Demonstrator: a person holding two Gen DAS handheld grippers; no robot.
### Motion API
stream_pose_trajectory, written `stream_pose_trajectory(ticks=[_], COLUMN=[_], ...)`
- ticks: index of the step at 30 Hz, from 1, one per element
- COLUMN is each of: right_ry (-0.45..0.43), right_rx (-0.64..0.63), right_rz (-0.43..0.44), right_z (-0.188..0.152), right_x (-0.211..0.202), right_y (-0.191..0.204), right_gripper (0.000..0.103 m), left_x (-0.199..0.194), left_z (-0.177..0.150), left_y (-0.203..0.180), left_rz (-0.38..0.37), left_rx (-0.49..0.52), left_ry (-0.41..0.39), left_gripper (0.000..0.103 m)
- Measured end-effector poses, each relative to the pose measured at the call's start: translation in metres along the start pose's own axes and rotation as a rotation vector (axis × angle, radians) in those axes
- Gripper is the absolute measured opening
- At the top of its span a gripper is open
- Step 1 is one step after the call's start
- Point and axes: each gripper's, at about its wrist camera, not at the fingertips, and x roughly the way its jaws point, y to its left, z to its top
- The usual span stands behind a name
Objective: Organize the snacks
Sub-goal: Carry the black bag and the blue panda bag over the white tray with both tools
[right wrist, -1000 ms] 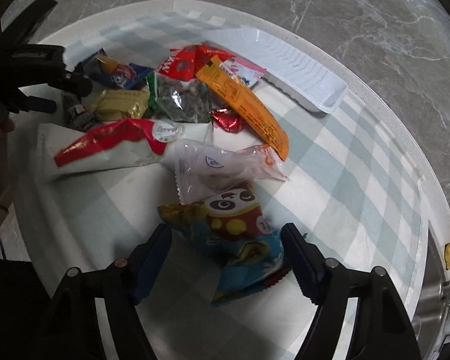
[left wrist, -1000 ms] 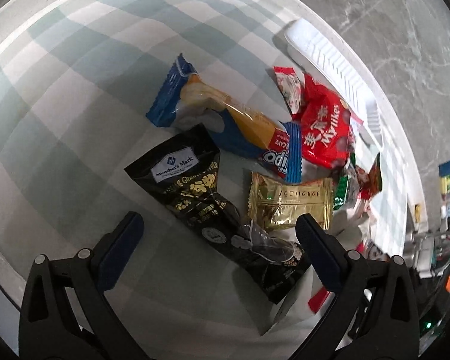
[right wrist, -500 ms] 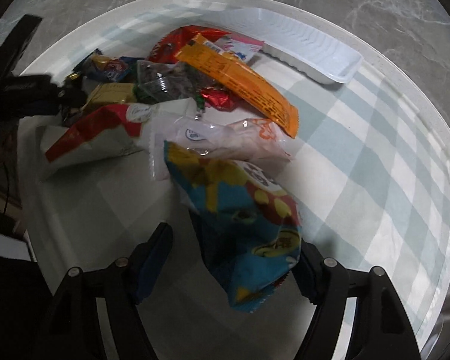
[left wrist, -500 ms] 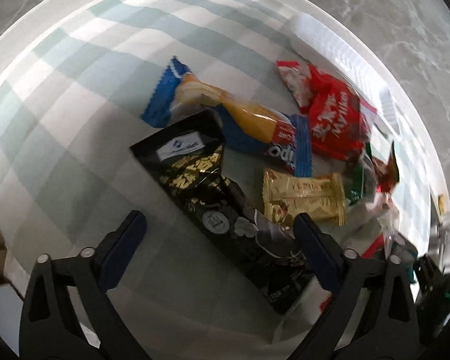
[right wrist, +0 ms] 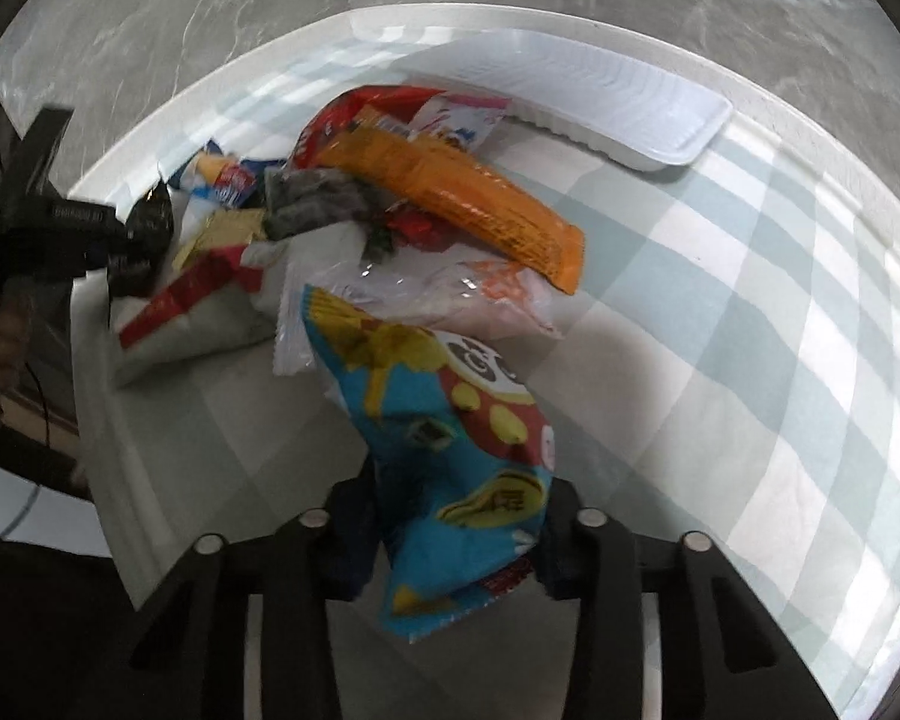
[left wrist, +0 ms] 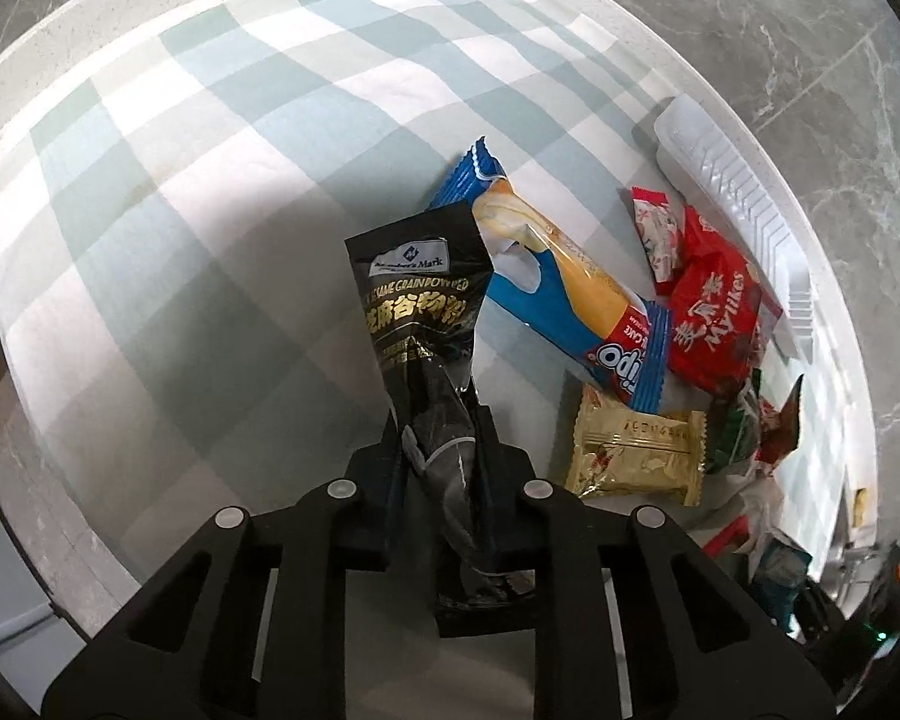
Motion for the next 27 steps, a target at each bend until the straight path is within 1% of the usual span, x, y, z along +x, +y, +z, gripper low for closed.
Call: stream_pose_trajectory(ticks=[4, 10, 15, 23, 27], right_ry=[-0.004, -0.017, -0.031, -0.071, -0.089], right_rx=[0.077, 0.222, 0.336, 0.437, 0.465], right_rz=[0.072, 0.181, 0.267, 0.362, 0.378], right_z=[0.000, -0.007, -0.012, -0.008, -0.006], right_x=[-0.001, -0.009, -0.017, -0.028, -0.033], right_y=[-0.009, -0.025, -0.043, -0.057, -0.062], right_gripper=[0.040, 0.039, 0.039, 0.039, 0.039], left_x=[-0.003, -0.020, -0.035, -0.058, -0.067], left_z=[0.000, -0.003, -0.008, -0.007, -0.002], left_y=[0.000, 0.001, 0.002, -0.008, -0.021], left_rz=[-0.026, -0.023, -0.036, -0.074, -0.105], left_rx=[-0.009, 0.004, 0.022, 0.068, 0.113], left_ry=[0.007, -0.005, -0.007, -0.032, -0.039], left_gripper=[0.016, 0.015, 0.015, 0.015, 0.015])
